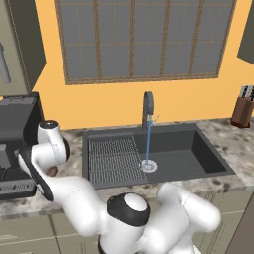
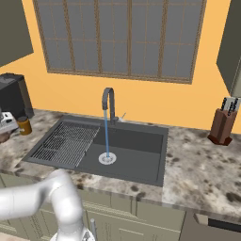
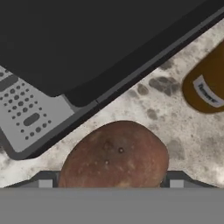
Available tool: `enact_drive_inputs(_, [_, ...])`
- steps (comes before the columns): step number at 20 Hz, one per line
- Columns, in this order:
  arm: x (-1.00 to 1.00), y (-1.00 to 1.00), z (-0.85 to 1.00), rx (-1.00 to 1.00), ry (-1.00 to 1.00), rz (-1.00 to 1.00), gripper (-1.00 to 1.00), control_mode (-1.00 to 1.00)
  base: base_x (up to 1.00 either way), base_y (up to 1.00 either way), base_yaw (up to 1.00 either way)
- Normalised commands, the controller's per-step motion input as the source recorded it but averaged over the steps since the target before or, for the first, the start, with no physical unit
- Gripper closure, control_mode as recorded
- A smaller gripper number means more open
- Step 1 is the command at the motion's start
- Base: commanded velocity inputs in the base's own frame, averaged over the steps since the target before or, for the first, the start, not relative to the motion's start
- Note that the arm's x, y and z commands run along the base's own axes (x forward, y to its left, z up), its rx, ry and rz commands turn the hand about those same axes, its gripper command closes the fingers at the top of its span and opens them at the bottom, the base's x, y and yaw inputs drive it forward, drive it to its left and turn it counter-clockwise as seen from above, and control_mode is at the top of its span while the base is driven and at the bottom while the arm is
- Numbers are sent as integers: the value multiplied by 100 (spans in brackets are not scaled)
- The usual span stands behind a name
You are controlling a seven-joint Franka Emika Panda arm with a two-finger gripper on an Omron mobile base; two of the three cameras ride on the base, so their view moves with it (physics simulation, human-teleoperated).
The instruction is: Turn on the sink faucet. Then move the potato from the counter to the sink. Turn off the sink. Move the vegetable from the sink to the pot next to the stove. Finally move the pot to the front left burner.
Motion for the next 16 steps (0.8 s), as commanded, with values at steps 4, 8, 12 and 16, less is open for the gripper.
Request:
enact_drive_inputs(4, [-21, -51, 44, -1, 2, -5, 100, -100, 0, 0, 0])
enact_drive_inputs(8, [-21, -54, 39, -1, 0, -4, 100, -100, 0, 0, 0])
enact_drive_inputs(12, [-18, -55, 24, 0, 0, -3, 100, -100, 0, 0, 0])
enact_drive_inputs(16, [-6, -20, 0, 0, 0, -3, 100, -100, 0, 0, 0])
